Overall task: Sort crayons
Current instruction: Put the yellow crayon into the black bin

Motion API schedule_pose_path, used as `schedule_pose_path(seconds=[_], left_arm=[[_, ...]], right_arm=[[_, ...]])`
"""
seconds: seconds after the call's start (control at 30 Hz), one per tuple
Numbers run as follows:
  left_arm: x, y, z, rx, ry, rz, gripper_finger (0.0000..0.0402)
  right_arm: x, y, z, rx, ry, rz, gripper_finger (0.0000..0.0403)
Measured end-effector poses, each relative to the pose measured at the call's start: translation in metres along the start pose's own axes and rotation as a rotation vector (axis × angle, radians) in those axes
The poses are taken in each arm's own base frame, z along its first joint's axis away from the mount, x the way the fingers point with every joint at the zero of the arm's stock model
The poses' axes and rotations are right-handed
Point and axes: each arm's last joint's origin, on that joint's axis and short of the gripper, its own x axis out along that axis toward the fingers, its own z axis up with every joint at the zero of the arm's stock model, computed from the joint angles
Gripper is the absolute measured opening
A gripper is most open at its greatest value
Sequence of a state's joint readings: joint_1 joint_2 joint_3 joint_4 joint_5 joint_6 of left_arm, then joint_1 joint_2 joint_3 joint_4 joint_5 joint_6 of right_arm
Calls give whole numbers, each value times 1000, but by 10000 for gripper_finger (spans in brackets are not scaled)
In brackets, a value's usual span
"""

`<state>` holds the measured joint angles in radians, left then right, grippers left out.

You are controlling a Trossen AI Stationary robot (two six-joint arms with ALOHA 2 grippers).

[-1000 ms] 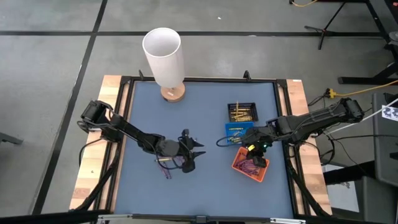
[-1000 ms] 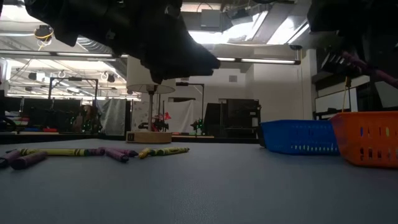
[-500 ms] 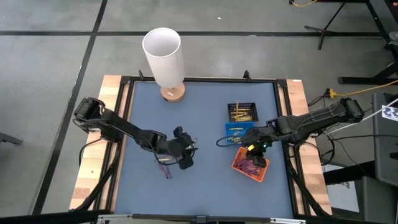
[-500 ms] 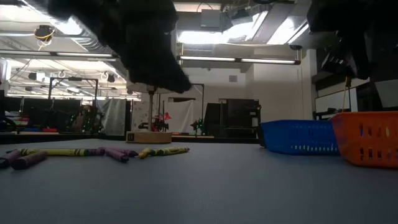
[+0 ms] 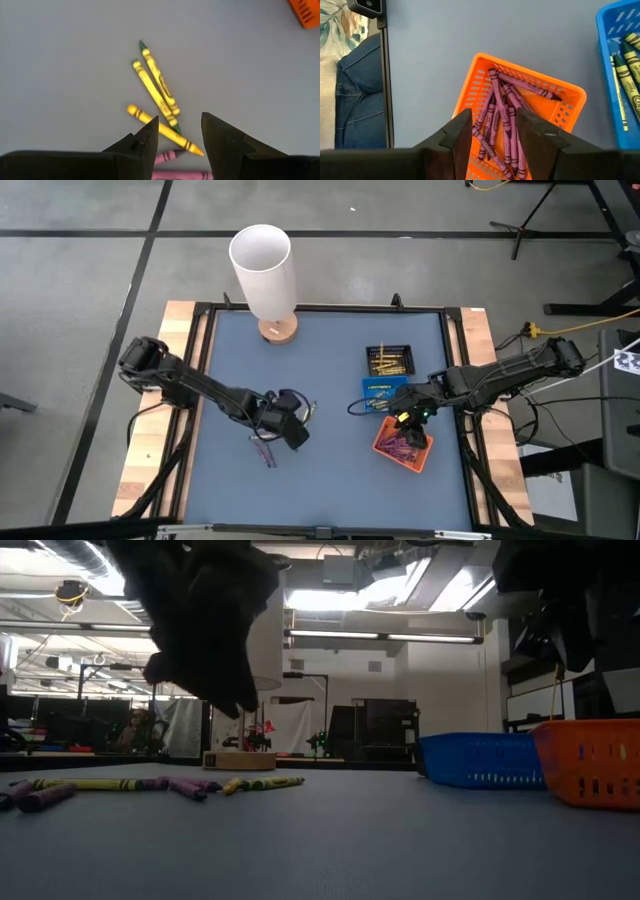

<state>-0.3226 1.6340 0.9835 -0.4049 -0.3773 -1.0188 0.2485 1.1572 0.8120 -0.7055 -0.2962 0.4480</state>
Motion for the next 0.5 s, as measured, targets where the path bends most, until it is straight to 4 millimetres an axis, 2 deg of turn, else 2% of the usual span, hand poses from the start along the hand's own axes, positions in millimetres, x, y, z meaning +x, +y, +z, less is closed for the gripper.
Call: schedule_pose_path(seconds=[0.23,0.5], left_arm=[[11,-5,-16,1,34,23,132],[31,2,-17,-72,42,92,132]], right_arm=[[0,0,0,0,0,0,154],[0,0,0,-1,-1,0,154]])
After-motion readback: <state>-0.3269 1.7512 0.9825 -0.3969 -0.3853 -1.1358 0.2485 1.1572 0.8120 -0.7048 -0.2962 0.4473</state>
